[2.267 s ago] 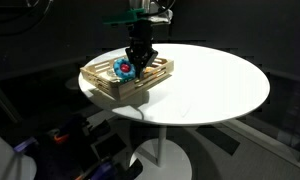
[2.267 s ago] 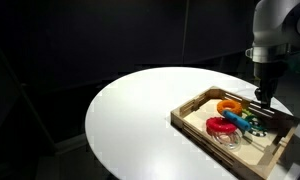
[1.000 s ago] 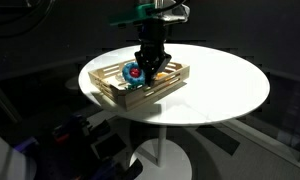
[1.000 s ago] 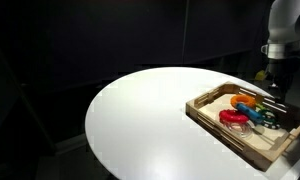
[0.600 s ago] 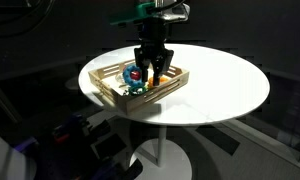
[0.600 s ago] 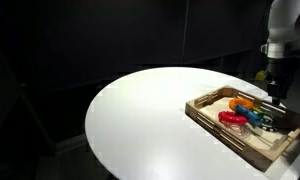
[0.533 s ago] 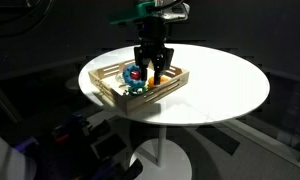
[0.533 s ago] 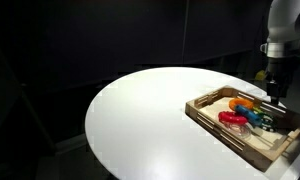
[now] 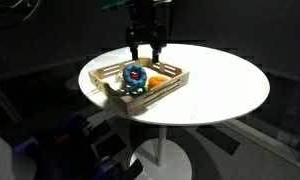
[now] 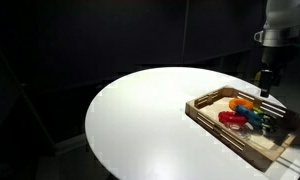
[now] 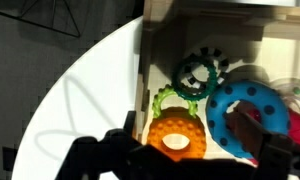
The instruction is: Put the green ring in the box then move the box to the right
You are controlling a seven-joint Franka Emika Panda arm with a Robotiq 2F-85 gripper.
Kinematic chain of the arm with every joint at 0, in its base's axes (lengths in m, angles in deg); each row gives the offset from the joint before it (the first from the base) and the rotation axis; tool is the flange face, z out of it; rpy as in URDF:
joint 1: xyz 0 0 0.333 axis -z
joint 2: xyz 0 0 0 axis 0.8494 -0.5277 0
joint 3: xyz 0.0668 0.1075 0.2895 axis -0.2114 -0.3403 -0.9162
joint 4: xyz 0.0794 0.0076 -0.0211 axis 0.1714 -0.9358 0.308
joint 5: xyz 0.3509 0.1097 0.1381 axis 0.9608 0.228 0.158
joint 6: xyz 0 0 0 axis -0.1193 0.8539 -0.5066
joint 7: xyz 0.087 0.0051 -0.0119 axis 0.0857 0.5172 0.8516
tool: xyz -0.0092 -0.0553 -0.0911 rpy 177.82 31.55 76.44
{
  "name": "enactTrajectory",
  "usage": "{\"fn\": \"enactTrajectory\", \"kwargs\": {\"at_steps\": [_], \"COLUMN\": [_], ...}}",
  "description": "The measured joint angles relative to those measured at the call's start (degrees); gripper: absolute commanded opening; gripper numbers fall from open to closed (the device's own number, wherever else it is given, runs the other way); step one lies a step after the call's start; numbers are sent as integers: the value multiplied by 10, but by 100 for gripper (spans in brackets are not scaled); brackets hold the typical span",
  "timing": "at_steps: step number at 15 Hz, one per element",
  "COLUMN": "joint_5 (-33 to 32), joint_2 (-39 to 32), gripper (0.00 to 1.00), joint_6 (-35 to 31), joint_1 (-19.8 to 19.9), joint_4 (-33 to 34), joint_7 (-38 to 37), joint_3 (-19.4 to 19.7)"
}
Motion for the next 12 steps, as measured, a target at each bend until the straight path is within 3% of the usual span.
{"fn": "enactTrajectory", "kwargs": {"at_steps": [7,12], "joint_5": [92,149], "joint_2": [49,80], "gripper": [100,100], "joint_6": [28,109], "joint_1": [-37,-48], "joint_4": [9,34], "joint_7": [27,42], "joint_3": [-15,-16]}}
